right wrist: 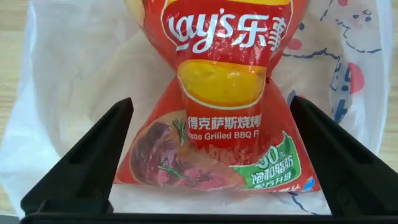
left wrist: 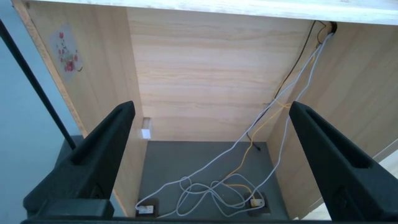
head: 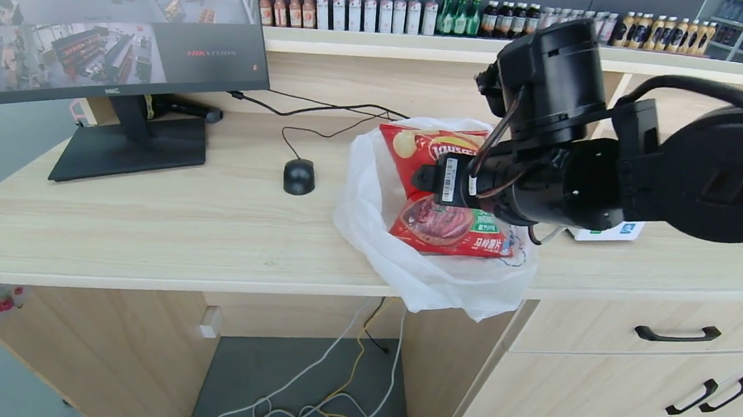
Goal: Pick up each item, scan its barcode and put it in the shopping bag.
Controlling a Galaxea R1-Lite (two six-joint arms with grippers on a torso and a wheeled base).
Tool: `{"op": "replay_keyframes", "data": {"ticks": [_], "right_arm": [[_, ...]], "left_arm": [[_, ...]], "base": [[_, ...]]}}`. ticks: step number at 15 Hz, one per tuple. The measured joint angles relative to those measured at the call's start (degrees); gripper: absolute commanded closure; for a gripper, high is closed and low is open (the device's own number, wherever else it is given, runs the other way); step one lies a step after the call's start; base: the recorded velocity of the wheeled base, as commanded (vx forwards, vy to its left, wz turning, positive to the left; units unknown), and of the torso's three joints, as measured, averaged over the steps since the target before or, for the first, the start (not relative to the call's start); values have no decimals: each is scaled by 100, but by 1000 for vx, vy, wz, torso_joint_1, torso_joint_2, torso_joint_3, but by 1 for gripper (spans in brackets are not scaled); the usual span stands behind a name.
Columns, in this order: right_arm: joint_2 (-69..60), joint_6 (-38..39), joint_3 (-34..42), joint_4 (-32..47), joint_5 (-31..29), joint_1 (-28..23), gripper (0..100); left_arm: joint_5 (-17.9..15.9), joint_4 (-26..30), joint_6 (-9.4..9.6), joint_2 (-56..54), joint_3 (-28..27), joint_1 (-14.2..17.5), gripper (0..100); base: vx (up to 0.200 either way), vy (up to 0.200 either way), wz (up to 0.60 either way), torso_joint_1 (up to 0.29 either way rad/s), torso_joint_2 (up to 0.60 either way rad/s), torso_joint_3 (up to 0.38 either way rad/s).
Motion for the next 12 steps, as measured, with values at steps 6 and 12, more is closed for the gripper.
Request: {"op": "replay_keyframes", "data": {"ticks": [6, 12], "right_arm": [[-1067, -210, 772, -140, -266, 151, 0], [-2499, -820, 3550, -3507, -332, 433, 0]], "left_arm": [[-2, 0, 0, 0, 0, 0, 0], [-2, 5, 44, 0, 0, 2, 0]], "base": [[0, 0, 0, 0, 0, 0], [0, 0, 0, 0, 0, 0]]}}
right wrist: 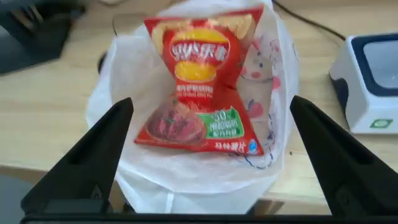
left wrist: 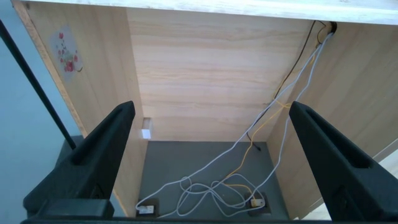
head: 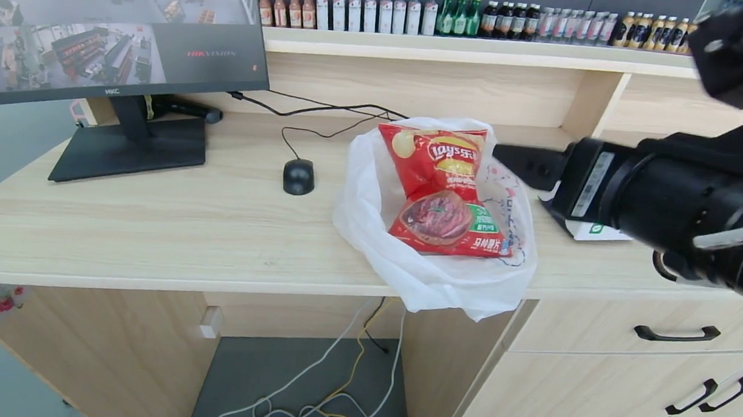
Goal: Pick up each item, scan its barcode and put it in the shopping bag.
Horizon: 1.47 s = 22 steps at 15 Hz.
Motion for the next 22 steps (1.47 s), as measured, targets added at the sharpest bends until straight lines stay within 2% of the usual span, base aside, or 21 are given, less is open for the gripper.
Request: {"op": "replay_keyframes", "data": {"ticks": [2, 4, 7, 9, 10, 16, 22], "right_arm": [[-157, -334, 1059, -2347, 56, 16, 0], [-177, -747, 1921, -3567, 360, 13, 0], [-149, -1162, 2415, -4114, 986, 21, 0], [-149, -1337, 2520, -4738, 1703, 33, 0], [-149, -1370, 2671, -5133, 1808, 2, 0], [-33, -1907, 3333, -5943, 1908, -555, 0], [9, -1926, 3928, -6157, 2131, -1437, 0]], "left_arm": [[0, 2, 20, 0, 0, -5, 0], [0, 2, 22, 0, 0, -7, 0], [0, 5, 22, 0, 0, -9, 0], [0, 5, 20, 0, 0, -9, 0], [0, 5, 17, 0, 0, -5, 0], [0, -2, -24, 0, 0, -5, 0], [7, 0, -85, 0, 0, -2, 0]], "base": [[0, 0, 0, 0, 0, 0], [0, 0, 0, 0, 0, 0], [0, 0, 0, 0, 0, 0], [0, 0, 0, 0, 0, 0], [0, 0, 0, 0, 0, 0], [0, 0, 0, 0, 0, 0], [0, -200, 0, 3, -2, 2]]}}
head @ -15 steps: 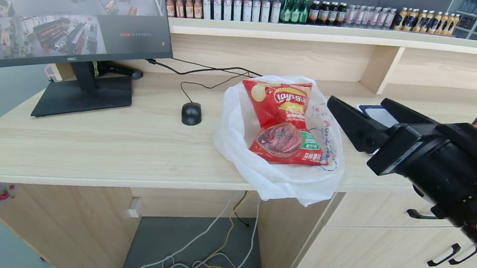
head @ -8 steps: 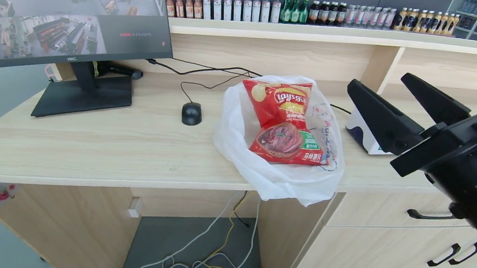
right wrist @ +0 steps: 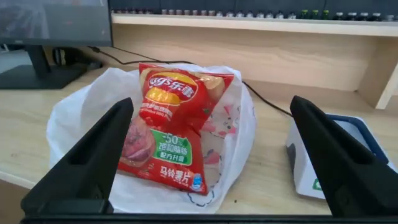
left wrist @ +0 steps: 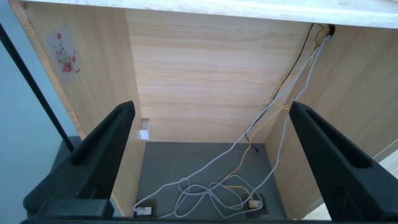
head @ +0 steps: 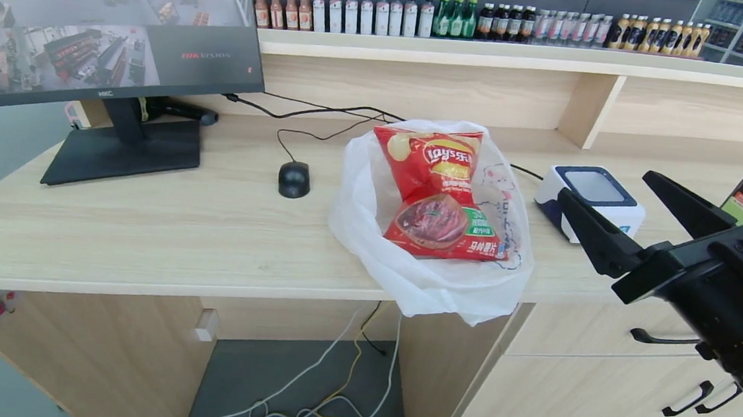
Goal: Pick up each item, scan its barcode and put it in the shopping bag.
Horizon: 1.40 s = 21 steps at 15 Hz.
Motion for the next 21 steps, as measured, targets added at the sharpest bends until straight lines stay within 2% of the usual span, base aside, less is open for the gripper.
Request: {"op": "replay_keyframes", "data": {"ticks": [21], "right_arm": [[168, 11, 174, -76, 21, -66, 0]], "left_arm": [[0, 2, -28, 0, 0, 5, 0]], "base": [[0, -200, 0, 3, 1, 3]]}}
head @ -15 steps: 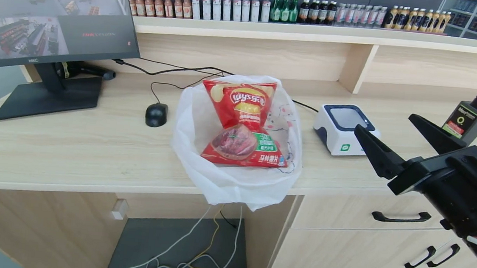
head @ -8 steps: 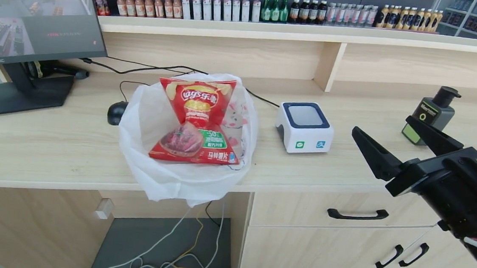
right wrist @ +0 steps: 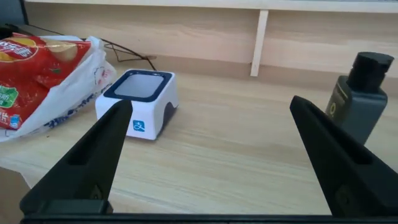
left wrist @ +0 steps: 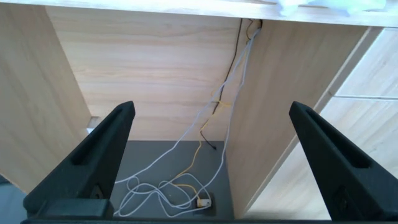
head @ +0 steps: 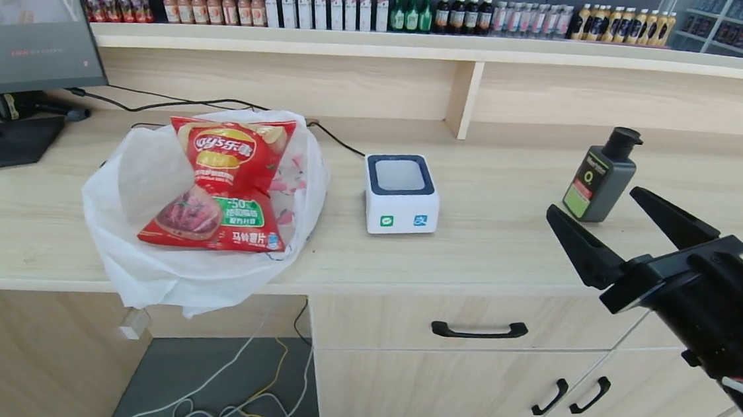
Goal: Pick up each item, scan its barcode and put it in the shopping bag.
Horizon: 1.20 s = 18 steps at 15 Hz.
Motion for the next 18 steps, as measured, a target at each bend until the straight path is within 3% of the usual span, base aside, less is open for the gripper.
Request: {"op": "replay_keyframes", "data": {"ticks": [6, 18], "right_arm": [[-1, 0, 35, -9, 41, -6, 0], [62, 0, 160, -2, 44, -33, 0]], "left_arm": [[0, 2, 11, 0, 0, 0, 0], [-2, -7, 38, 0, 0, -5, 0]], "base": [[0, -200, 0, 2, 4, 6], [0, 0, 0, 0, 0, 0]]}}
